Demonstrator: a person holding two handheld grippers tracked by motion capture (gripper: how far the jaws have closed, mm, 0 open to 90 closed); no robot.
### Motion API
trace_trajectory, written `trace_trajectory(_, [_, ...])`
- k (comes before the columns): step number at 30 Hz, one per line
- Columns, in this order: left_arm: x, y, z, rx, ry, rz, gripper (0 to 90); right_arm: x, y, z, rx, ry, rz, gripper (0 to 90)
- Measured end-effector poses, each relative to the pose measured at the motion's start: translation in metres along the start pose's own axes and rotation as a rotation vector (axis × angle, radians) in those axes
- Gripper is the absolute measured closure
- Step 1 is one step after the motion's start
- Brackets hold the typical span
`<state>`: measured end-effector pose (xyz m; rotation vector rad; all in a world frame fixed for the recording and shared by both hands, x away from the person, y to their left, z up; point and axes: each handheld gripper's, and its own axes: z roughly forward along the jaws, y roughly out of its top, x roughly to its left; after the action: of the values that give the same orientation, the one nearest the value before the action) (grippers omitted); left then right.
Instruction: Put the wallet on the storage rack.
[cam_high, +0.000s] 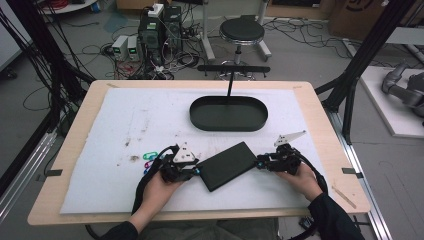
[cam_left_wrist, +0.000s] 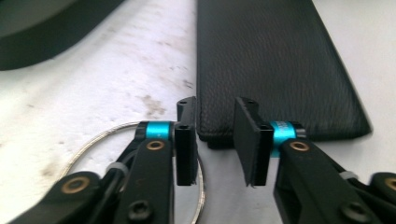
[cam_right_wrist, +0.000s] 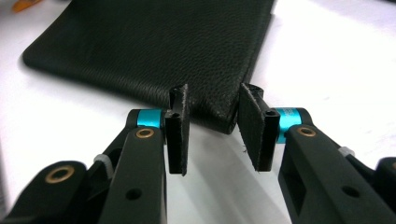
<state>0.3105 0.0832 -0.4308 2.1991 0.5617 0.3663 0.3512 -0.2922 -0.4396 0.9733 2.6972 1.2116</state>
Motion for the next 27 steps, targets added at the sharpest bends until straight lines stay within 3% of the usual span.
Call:
trace_trajectory(2, [-0.003, 0.001, -0.004, -0.034, -0.026, 0.004, 61.2, 0.004, 0.000, -0.002, -0.007, 0.007, -0.026, 59.1])
trace_trajectory(4, [-0.010, 0.003, -0.008, -0.063, -0.063, 0.059, 55.3, 0.005, 0.001, -0.005, -0.039, -0.002, -0.044, 53.8])
trace_trajectory(8, [-0.035, 0.005, -0.006, -0.087, -0.104, 0.170, 47.5, -0.002, 0.000, -0.008, -0.046, -0.025, -0.011, 48.6])
trace_trajectory(11, [-0.052, 0.007, 0.001, -0.051, -0.096, 0.258, 45.9, -0.004, -0.001, -0.011, -0.065, -0.036, -0.008, 47.8])
trace_trajectory(16, [-0.060, 0.003, 0.016, 0.020, -0.064, 0.323, 44.3, -0.007, -0.001, -0.013, -0.077, -0.041, 0.001, 45.3])
trace_trajectory(17, [-0.060, 0.000, 0.016, 0.001, -0.052, 0.345, 44.1, -0.007, -0.001, -0.013, -0.077, -0.045, 0.006, 44.5])
trace_trajectory(21, [-0.061, 0.000, 0.015, 0.000, -0.050, 0.358, 51.8, -0.009, -0.002, -0.015, -0.084, -0.053, 0.001, 43.6])
trace_trajectory(24, [-0.061, 0.003, 0.010, -0.006, -0.063, 0.363, 71.2, -0.010, -0.003, -0.016, -0.085, -0.056, -0.001, 44.7])
trace_trajectory(25, [-0.058, 0.004, 0.008, -0.006, -0.074, 0.362, 73.1, -0.011, -0.003, -0.017, -0.086, -0.053, -0.005, 45.5])
trace_trajectory(27, [-0.051, 0.004, 0.006, -0.028, -0.101, 0.324, 75.6, -0.010, -0.003, -0.019, -0.102, -0.045, -0.025, 46.2])
